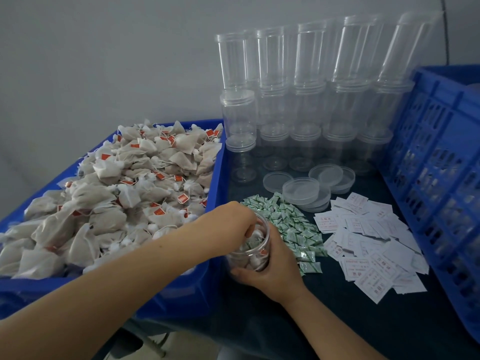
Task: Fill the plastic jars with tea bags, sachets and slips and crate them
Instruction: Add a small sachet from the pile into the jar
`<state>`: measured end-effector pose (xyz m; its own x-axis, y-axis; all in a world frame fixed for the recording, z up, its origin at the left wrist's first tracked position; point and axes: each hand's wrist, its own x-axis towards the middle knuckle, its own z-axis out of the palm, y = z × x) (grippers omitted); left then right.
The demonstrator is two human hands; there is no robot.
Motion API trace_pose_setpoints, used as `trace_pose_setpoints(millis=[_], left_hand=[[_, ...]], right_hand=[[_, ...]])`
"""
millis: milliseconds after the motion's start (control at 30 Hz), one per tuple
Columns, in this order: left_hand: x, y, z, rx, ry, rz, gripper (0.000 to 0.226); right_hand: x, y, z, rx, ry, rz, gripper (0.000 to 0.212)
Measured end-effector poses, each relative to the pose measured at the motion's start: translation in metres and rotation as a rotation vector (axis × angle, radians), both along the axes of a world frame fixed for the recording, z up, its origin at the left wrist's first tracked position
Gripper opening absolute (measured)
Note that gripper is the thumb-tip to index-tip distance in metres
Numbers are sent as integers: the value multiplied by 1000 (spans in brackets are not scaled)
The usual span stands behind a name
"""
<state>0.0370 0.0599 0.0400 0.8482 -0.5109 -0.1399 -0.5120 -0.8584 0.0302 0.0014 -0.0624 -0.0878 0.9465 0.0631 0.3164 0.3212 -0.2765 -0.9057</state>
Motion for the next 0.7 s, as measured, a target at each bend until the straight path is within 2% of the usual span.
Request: trace_pose_setpoints(millis=[433, 500, 633, 700], left_hand=[[-4, -3, 6, 110, -28, -54, 24], [-6, -1, 12, 23, -92, -76, 23], [-9, 6, 29, -364, -311, -122, 18], [-8, 7, 33, -481, -356, -108, 17]], right_hand=[[-1, -1, -2, 13, -8, 8, 94], [-2, -2, -2, 29, -9, 7, 95], [-6, -5, -3, 54, -27, -22, 94], [-9, -9, -2, 80, -36, -40, 93]])
